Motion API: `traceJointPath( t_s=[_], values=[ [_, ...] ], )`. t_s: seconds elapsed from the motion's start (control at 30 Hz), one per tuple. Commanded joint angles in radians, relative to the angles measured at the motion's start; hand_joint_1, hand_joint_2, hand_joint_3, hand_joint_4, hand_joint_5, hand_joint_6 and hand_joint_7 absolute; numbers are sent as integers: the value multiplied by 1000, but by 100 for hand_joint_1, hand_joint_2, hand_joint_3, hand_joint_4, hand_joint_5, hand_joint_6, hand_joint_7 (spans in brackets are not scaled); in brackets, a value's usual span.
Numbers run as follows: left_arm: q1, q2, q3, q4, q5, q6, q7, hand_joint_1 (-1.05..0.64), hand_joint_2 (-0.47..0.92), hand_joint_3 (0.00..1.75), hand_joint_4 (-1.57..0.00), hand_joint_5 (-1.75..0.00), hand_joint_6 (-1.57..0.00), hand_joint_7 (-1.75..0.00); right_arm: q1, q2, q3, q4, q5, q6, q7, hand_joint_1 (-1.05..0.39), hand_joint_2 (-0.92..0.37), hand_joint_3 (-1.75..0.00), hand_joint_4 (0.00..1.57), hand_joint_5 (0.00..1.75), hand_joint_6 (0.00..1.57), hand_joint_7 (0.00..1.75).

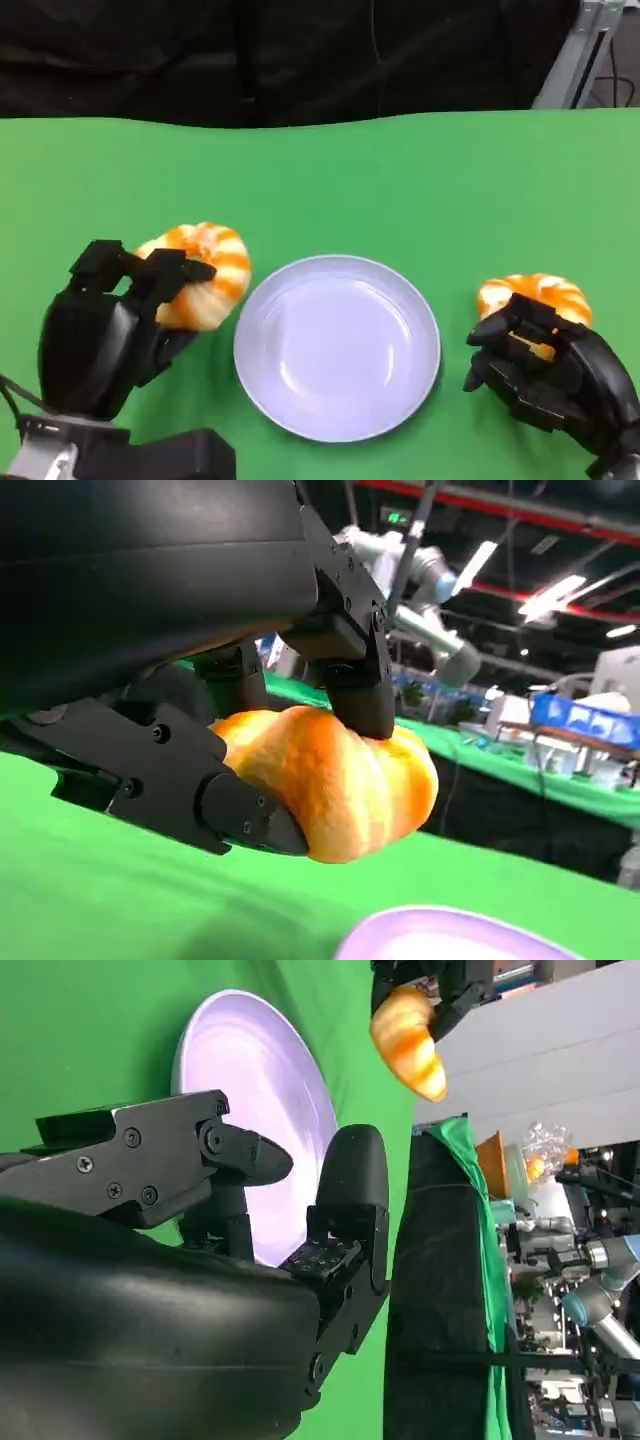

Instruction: Grasp the bread from the table and place it into the plate.

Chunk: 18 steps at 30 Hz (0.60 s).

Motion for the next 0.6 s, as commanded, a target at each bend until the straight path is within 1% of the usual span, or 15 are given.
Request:
traceJointPath(
  t_s=[0.03, 0.07, 0.1, 0.2, 0.37, 0.5, 0.6],
  values=[
    [9, 15, 0, -35, 11, -13, -9, -8, 92, 16, -60, -135, -70, -106, -1, -10, -3, -7, 3, 0, -2, 4, -86, -58, 49, 166, 58, 120],
    [6, 15, -8, -50, 16, -29, -10, -10, 92, 14, -57, -142, -69, -107, -2, -9, -4, -4, 4, -4, -1, 4, -87, -58, 49, 166, 58, 120],
    [2, 14, -16, -65, 18, -42, -17, -11, 92, 14, -56, -145, -68, -108, -3, -8, -4, -2, 3, -6, -3, 5, -87, -58, 49, 166, 57, 120],
    [1, 10, -17, -81, 20, -55, -32, -14, 92, 13, -55, -147, -68, -107, -3, -8, -4, -2, 1, -7, -6, 4, -86, -58, 49, 167, 57, 121],
    [4, 7, -11, -83, 22, -58, -38, -14, 92, 12, -55, -148, -69, -106, -3, -7, -4, -2, 1, -7, -6, 4, -86, -58, 49, 167, 57, 121],
    [-52, -27, -69, -111, 24, -106, -102, -15, 92, 12, -56, -147, -69, -108, 2, -8, -2, -14, 0, 5, -10, 5, -86, -58, 49, 166, 57, 120],
    [-62, -40, -77, -108, 11, -129, -127, -15, 92, 11, -62, -140, -75, -97, 3, -8, -1, -13, -1, -3, -11, 5, -87, -58, 49, 166, 57, 120]
  ],
)
